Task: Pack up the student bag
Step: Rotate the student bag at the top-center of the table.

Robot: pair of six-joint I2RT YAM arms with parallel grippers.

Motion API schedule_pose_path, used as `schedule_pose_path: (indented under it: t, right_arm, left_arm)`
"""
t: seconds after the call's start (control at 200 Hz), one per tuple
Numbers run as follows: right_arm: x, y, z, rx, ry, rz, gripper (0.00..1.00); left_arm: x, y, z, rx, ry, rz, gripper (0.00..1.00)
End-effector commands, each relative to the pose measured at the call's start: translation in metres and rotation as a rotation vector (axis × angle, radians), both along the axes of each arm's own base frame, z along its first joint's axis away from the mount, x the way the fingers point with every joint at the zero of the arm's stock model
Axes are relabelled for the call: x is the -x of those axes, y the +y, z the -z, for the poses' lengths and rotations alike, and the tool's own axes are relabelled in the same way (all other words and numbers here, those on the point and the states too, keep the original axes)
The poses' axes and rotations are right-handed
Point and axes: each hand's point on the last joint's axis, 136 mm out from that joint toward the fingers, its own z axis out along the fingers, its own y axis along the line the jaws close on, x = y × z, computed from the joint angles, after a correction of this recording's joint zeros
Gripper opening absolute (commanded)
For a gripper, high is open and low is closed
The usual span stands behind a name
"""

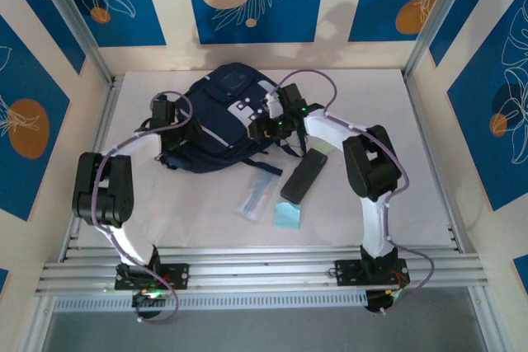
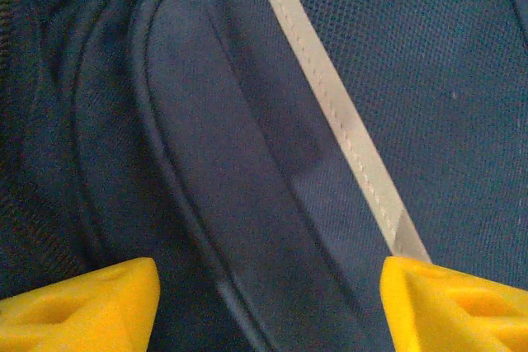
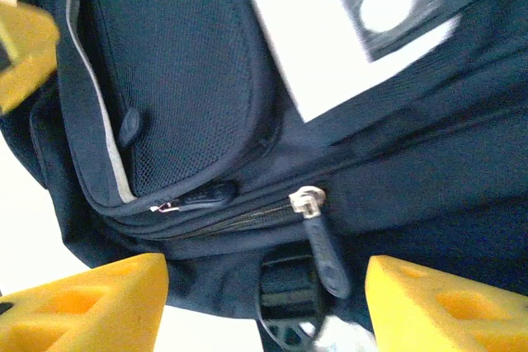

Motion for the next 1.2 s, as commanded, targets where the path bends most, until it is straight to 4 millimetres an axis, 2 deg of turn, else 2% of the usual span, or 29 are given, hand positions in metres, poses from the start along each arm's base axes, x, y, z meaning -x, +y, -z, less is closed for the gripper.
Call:
schedule_pose_path:
  t: [0.0, 0.145, 0.26, 0.365, 0.49, 0.53, 0.575, 0.64, 0.72, 0.845, 0.98, 1.105, 1.195]
  right_arm:
    - [-0.018, -0.031, -0.016, 0.015, -0.043, 0.111, 0.66]
    - [-0.050, -0.068, -0.002, 0.038, -0.019, 0.261, 0.66]
    - [-0.079, -0.091, 0.015, 0.027, 0.023, 0.363, 0.66]
    - [-0.100, -0.092, 0.024, -0.020, 0.036, 0.390, 0.66]
    - [-0.116, -0.089, 0.041, -0.018, 0.062, 0.411, 0.65]
    - [-0.119, -0.087, 0.045, -0.024, 0.071, 0.411, 0.62]
    - [-0.121, -0.084, 0.047, -0.047, 0.074, 0.403, 0.48]
    - [-0.118, -0.080, 0.047, -0.081, 0.090, 0.397, 0.23]
    - [-0.107, -0.075, 0.041, -0.124, 0.094, 0.390, 0.00]
    - [-0.079, -0.066, 0.036, -0.159, 0.123, 0.361, 0.00]
    - [-0.051, -0.054, 0.035, -0.192, 0.172, 0.341, 0.00]
    - [-0.028, -0.043, 0.037, -0.198, 0.207, 0.348, 0.00]
    - [-0.015, -0.035, 0.040, -0.188, 0.217, 0.368, 0.00]
  left_arm:
    - [0.017, 0.005, -0.026, -0.034, 0.007, 0.024, 0.72]
    - [0.041, -0.018, -0.042, 0.021, 0.008, 0.061, 0.73]
    - [0.060, -0.050, -0.044, 0.102, 0.012, 0.082, 0.74]
    - [0.076, -0.082, -0.038, 0.165, 0.024, 0.088, 0.74]
    - [0.081, -0.122, -0.032, 0.237, 0.020, 0.102, 0.74]
    - [0.080, -0.133, -0.030, 0.241, 0.013, 0.112, 0.74]
    - [0.077, -0.144, -0.026, 0.233, 0.010, 0.128, 0.74]
    - [0.071, -0.155, -0.015, 0.241, 0.021, 0.142, 0.75]
    - [0.059, -0.156, 0.004, 0.236, 0.018, 0.117, 0.75]
    - [0.039, -0.147, 0.028, 0.128, -0.018, 0.113, 0.74]
    - [0.020, -0.134, 0.041, 0.031, -0.023, 0.132, 0.73]
    - [0.007, -0.113, 0.036, -0.025, -0.036, 0.116, 0.73]
    - [0.004, -0.110, 0.022, -0.079, -0.041, 0.162, 0.73]
